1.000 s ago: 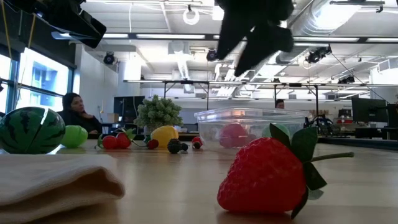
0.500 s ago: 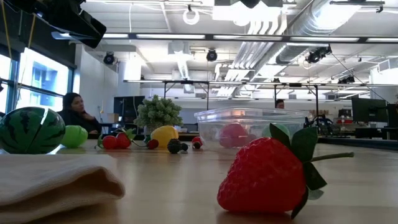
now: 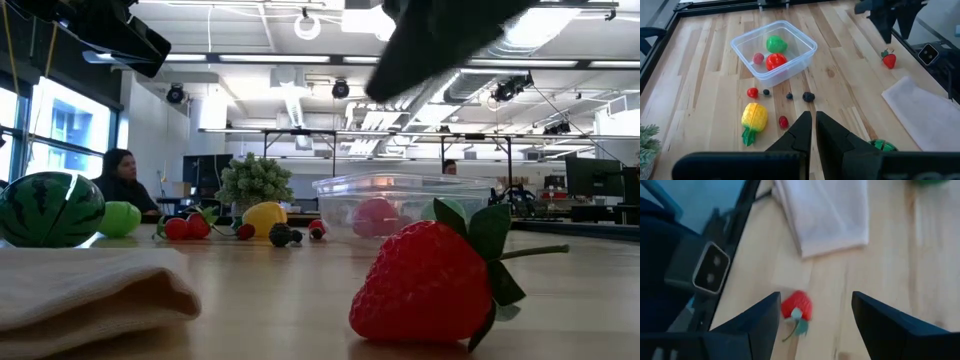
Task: Pick and placing Produce into tupperware
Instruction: Put the bottom strawberry into the transparent bin
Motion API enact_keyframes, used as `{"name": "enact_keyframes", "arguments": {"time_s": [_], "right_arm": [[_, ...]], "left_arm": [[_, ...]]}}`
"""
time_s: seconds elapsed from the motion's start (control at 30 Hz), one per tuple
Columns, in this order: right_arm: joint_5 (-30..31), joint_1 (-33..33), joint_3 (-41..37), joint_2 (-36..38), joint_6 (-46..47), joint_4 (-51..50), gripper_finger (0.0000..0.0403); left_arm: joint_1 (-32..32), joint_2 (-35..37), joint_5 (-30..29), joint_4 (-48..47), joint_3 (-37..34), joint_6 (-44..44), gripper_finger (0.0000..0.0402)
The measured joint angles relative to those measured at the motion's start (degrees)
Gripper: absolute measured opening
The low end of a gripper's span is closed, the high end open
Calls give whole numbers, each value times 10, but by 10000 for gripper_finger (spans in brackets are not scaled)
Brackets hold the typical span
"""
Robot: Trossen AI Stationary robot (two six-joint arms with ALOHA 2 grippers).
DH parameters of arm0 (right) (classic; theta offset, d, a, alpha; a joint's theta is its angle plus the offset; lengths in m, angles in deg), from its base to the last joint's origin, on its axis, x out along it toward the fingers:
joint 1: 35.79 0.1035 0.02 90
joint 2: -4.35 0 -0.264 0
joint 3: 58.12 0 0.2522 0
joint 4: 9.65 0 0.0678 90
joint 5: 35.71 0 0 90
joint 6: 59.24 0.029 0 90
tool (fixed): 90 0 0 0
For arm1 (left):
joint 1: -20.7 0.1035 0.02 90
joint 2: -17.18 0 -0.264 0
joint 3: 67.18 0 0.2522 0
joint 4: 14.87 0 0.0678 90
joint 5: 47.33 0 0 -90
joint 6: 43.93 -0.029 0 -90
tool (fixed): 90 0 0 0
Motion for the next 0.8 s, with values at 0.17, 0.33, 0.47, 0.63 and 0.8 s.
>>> {"name": "enact_keyframes", "arguments": {"time_s": [0.17, 0.33, 0.47, 0.63, 0.8], "right_arm": [[1, 3, 0, -14, 29, -8, 238], [-3, 6, 0, -33, 30, -3, 238], [-13, 5, 0, -50, 29, 11, 238], [-13, 5, 0, -55, 26, 24, 238], [-26, 5, 0, -57, 26, 28, 238]], "left_arm": [[0, 0, 0, 0, 0, 0, 17], [0, 0, 0, 0, 0, 0, 17], [0, 0, 0, 0, 0, 0, 17], [0, 0, 0, 0, 0, 0, 17], [0, 0, 0, 0, 0, 0, 17]]}}
